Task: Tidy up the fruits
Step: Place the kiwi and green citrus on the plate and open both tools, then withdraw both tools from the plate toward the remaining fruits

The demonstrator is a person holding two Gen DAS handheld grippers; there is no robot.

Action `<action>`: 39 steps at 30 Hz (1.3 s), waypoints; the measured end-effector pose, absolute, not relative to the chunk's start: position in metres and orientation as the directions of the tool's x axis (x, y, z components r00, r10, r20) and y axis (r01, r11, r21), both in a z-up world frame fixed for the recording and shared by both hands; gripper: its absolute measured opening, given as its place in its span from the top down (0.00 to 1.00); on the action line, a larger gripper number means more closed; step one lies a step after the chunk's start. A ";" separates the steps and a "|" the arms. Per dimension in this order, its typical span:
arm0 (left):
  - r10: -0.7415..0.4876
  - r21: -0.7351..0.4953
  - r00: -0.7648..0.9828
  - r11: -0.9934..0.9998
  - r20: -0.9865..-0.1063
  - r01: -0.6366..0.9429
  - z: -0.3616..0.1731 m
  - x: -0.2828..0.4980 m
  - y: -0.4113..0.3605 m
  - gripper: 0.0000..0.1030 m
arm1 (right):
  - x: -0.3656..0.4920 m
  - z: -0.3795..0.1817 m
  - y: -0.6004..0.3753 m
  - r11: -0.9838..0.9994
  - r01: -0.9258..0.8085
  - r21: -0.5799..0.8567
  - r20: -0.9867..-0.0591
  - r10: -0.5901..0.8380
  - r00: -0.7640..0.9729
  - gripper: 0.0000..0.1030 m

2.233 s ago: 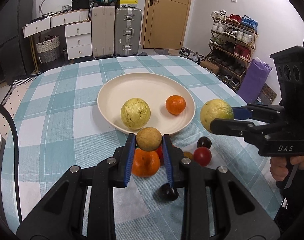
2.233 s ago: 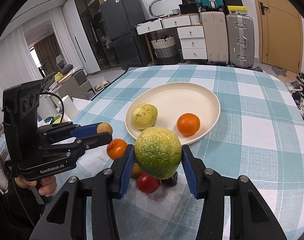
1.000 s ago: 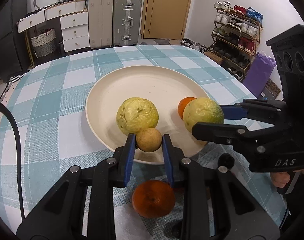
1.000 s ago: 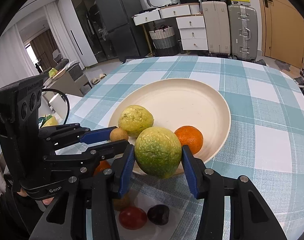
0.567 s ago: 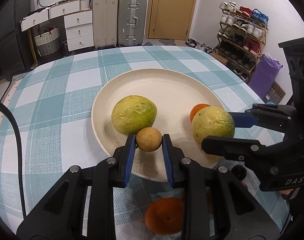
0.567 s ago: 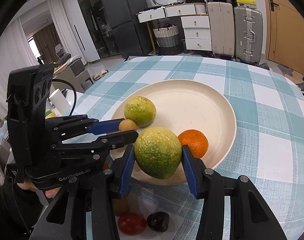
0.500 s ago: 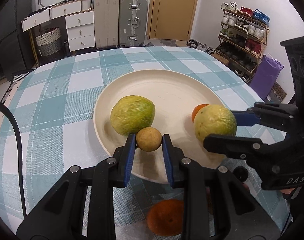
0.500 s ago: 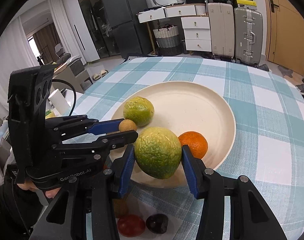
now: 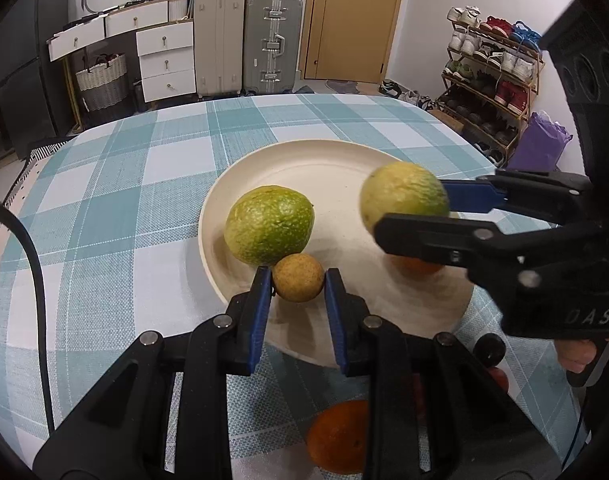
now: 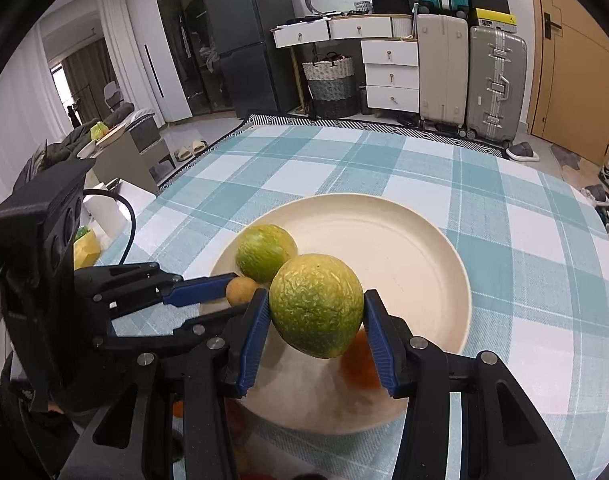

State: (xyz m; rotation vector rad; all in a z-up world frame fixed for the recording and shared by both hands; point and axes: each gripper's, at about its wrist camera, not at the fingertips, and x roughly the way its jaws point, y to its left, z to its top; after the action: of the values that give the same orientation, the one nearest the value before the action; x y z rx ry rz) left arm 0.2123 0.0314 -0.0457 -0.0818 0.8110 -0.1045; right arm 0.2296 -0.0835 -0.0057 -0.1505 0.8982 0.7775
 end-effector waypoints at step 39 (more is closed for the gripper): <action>-0.030 -0.092 0.797 0.995 -0.604 -0.032 0.007 0.119 0.051 0.00 | 0.169 0.028 -0.158 0.814 -0.561 0.151 -0.699 0.489 0.522 0.00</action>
State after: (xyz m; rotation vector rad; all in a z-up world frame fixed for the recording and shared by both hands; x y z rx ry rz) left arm 0.1189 0.0506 0.0075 -0.0992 0.6493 0.0008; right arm 0.1688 -0.1583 0.0283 -0.0977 0.8051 0.6301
